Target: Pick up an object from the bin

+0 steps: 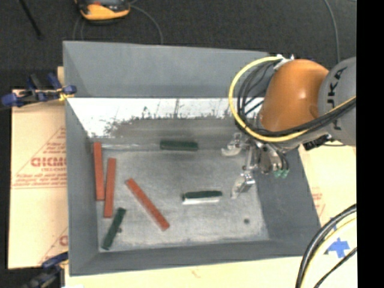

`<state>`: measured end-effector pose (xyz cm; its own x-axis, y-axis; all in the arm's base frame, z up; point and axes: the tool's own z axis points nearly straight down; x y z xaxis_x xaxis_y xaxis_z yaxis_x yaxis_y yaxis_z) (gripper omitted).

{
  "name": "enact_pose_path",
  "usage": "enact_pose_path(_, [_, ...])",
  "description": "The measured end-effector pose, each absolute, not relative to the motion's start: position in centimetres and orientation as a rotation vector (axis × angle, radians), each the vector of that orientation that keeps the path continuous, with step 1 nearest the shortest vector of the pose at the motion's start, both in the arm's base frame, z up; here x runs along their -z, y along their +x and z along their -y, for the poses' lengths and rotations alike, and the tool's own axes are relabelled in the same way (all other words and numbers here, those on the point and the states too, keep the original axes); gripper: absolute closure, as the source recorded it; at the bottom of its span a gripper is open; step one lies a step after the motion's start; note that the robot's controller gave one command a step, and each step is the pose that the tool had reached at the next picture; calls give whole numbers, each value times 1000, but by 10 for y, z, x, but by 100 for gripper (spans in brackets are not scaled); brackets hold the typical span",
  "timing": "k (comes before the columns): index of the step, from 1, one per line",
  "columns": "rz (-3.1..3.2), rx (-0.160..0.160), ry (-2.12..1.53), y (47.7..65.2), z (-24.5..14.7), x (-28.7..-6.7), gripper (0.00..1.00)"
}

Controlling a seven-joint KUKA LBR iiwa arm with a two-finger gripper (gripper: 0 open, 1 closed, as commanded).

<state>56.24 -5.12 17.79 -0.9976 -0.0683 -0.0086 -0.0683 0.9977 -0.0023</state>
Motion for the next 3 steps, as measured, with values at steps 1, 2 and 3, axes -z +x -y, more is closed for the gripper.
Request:
enact_pose_path(1, [-3136, 0, -111, 567, 42, -83, 100])
enact_pose_path(2, [-3136, 0, -112, 567, 42, -83, 100])
enact_pose_path(3, [-3124, 3, -204, 582, 37, -253, 100])
